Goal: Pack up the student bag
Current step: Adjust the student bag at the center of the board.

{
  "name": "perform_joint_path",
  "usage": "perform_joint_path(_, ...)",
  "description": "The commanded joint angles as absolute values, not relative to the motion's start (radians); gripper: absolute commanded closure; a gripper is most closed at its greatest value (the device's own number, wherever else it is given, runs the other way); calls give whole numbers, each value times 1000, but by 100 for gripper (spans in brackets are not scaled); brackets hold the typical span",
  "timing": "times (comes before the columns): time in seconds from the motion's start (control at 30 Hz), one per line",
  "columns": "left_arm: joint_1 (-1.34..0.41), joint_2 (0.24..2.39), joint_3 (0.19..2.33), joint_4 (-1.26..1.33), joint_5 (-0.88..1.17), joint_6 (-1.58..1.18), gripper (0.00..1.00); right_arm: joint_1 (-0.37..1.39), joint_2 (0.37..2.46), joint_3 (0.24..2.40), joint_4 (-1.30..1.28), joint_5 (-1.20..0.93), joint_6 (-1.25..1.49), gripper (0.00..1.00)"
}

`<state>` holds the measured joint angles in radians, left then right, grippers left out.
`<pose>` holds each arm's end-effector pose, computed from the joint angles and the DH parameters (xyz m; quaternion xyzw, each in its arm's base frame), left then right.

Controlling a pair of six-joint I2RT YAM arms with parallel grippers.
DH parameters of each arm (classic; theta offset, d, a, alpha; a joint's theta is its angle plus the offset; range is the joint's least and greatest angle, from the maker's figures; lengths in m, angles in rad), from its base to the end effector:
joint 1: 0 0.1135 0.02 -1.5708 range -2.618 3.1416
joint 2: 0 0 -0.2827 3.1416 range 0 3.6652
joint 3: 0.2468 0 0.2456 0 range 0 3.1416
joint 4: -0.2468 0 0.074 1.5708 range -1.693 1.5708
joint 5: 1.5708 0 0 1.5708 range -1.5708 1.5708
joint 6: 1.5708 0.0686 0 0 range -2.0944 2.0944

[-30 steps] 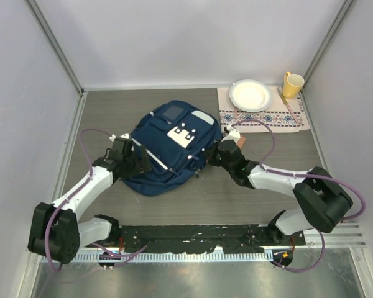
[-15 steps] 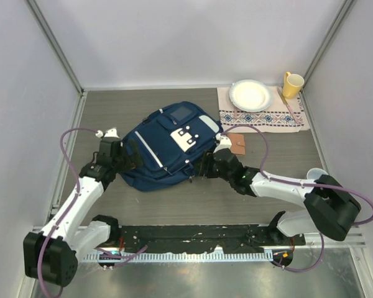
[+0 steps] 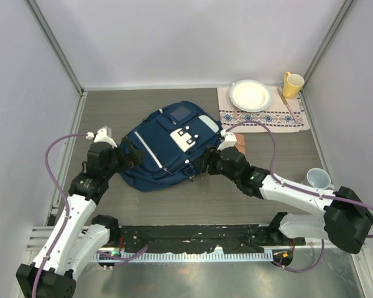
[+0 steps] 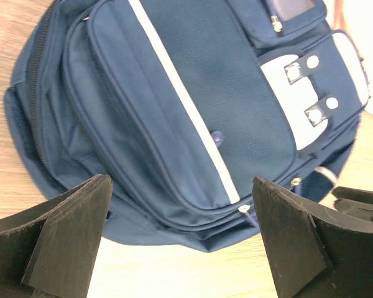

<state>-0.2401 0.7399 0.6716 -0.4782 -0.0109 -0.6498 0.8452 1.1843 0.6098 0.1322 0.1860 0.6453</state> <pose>0.1699 -0.0408 0.2736 -0.1799 0.8529 -0.2066 0.4444 0.1912 0.1964 0.2358 -0.0345 0.8421 0.3034 0.4445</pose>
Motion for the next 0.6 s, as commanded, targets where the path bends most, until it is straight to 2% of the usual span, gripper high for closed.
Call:
perform_joint_path(0.0, -239, 730, 706, -396, 77, -730, 0, 850, 1141, 669, 172, 213, 649, 40)
perform_joint_path(0.3, -239, 857, 799, -377, 144, -782, 0, 850, 1146, 797, 114, 245, 655, 27)
perform_joint_path(0.37, -239, 871, 808, -383, 155, -788, 0, 850, 1146, 834, 86, 261, 660, 19)
perform_joint_path(0.57, -239, 832, 773, -399, 198, -836, 0, 848, 1108, 848, 23, 262, 716, 14)
